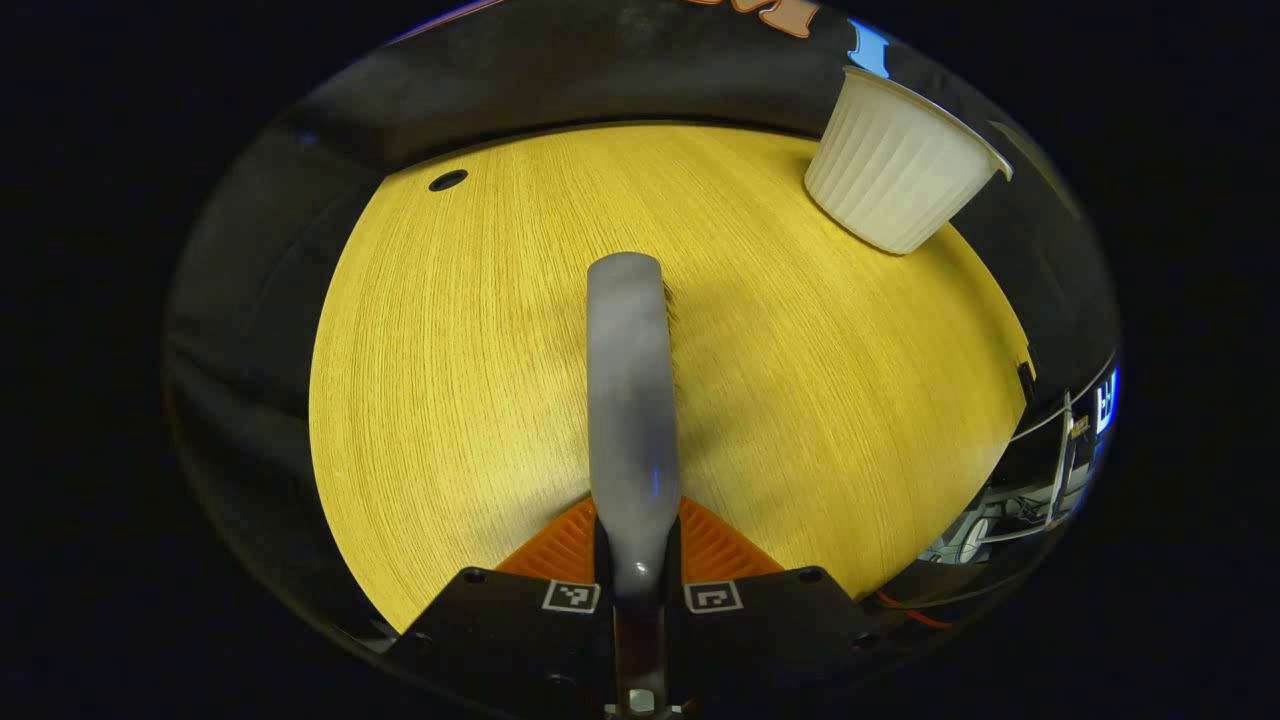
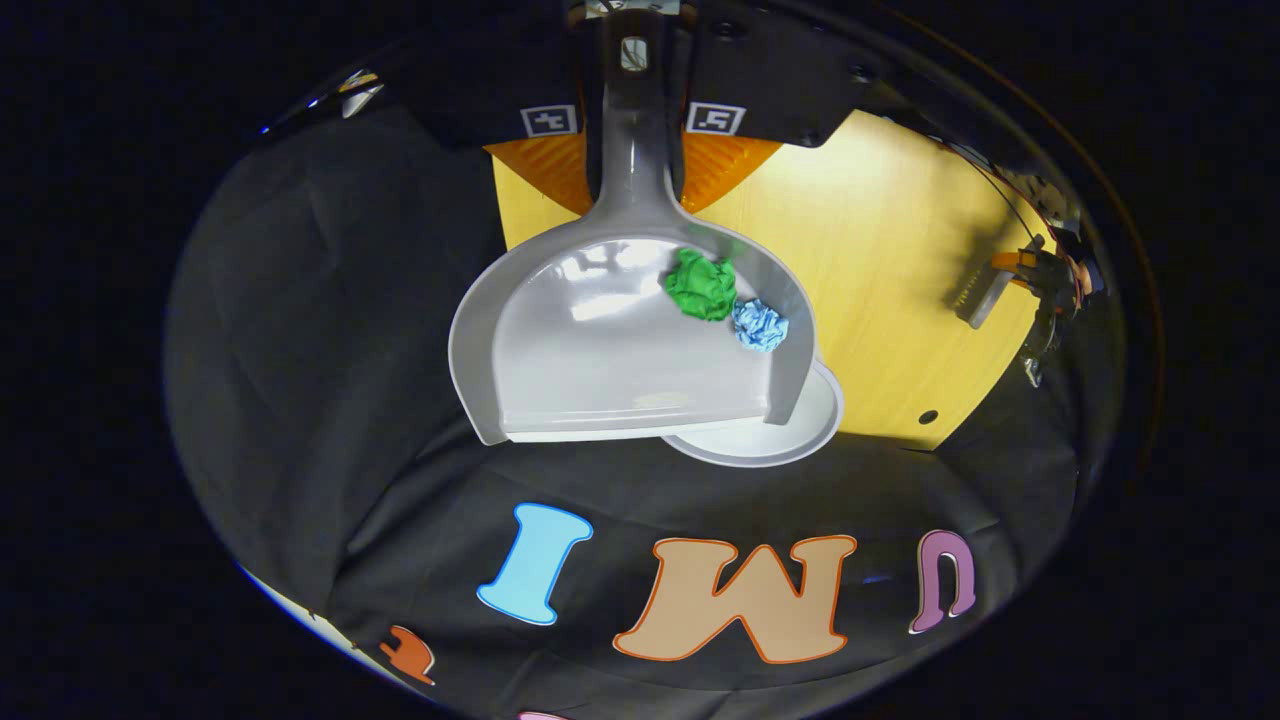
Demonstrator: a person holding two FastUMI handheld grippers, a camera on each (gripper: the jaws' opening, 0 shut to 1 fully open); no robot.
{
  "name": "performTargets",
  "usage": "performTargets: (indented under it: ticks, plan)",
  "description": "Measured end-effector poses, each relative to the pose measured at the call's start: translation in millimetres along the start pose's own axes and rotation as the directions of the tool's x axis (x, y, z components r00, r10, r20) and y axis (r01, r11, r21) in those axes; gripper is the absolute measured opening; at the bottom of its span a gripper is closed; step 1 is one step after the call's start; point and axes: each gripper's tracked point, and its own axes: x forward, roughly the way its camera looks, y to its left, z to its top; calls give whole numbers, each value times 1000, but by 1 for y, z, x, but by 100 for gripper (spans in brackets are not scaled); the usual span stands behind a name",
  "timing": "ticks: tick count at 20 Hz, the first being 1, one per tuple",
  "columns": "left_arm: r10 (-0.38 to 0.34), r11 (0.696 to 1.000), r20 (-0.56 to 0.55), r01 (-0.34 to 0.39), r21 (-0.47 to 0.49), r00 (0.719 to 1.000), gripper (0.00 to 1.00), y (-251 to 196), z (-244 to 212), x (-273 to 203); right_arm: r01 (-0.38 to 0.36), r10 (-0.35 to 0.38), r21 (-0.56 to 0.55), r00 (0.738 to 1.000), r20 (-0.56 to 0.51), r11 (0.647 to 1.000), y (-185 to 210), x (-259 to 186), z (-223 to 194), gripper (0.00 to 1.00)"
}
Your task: Pick up the small broom and dustpan from the desktop, sweep the trash into the dustpan with the broom, and then empty the trash into the garbage bin.
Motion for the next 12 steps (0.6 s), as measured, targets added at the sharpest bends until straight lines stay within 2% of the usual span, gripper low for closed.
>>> performTargets:
  ticks: [5,9,10,11,12]
  plan:
    - [0,1000,-9,0,-11,1000,16,4,2,10,34,-34,-112,999,2,993,-4,-4,5,25]
    - [3,1000,-11,-3,-18,1000,16,6,3,18,85,-76,-248,996,44,965,-10,-6,16,25]
    - [3,1000,-12,-3,-22,1000,16,6,2,19,89,-77,-268,996,54,959,-10,-8,17,20]
    - [4,1000,-11,-4,-27,1000,16,8,3,20,98,-83,-295,994,65,950,-14,-8,19,20]
    - [4,1000,-11,-4,-31,1000,16,9,3,20,116,-95,-324,992,79,939,-16,-9,22,25]
